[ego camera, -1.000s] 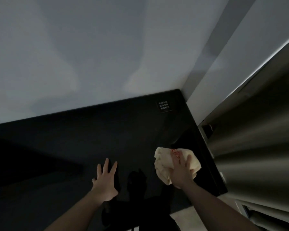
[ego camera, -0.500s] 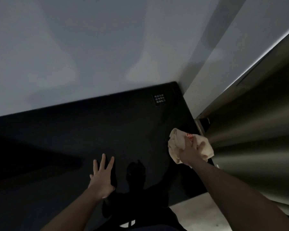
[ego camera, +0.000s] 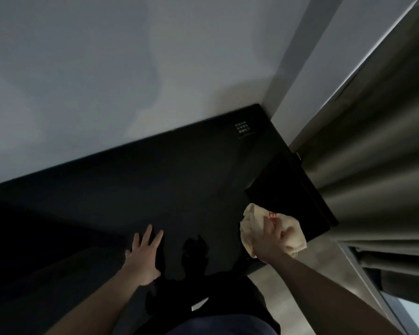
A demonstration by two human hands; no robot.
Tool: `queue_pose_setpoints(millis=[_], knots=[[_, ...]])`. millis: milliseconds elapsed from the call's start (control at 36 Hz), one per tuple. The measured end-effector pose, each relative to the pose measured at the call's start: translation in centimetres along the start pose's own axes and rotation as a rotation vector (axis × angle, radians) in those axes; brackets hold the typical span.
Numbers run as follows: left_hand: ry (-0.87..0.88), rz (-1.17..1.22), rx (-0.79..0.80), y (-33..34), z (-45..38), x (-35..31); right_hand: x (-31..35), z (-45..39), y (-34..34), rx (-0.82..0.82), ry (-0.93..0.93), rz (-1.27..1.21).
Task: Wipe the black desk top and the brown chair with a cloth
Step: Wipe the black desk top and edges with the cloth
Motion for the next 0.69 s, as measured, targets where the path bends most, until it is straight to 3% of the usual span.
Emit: queue_pose_setpoints(millis=[250,500,694], knots=[[0.029,-0.024,-0.040,-0.9,-0.7,0.1,1.4,2.8,-2.3,0.051,-0.008,-0.165],[-0.012,0.010,0.001,-1.8,-2.8,-1.5,0.9,-3.0,-5.9,-0.017,0.050,-0.232],[-0.065,-0.004,-0.083,-0.9,-3.9,-2.8,1.0,-9.6,-11.5,-0.087,0.150,-0.308]])
Point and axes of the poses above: each hand's wrist, its own z-axis away from the middle knuckle, its own y-axis out of the palm, x = y × z, the point moved 1 cm from there along -z, towards the middle knuckle, and after that the axes turned 6 degrees about -y, right-handed, at the moved point
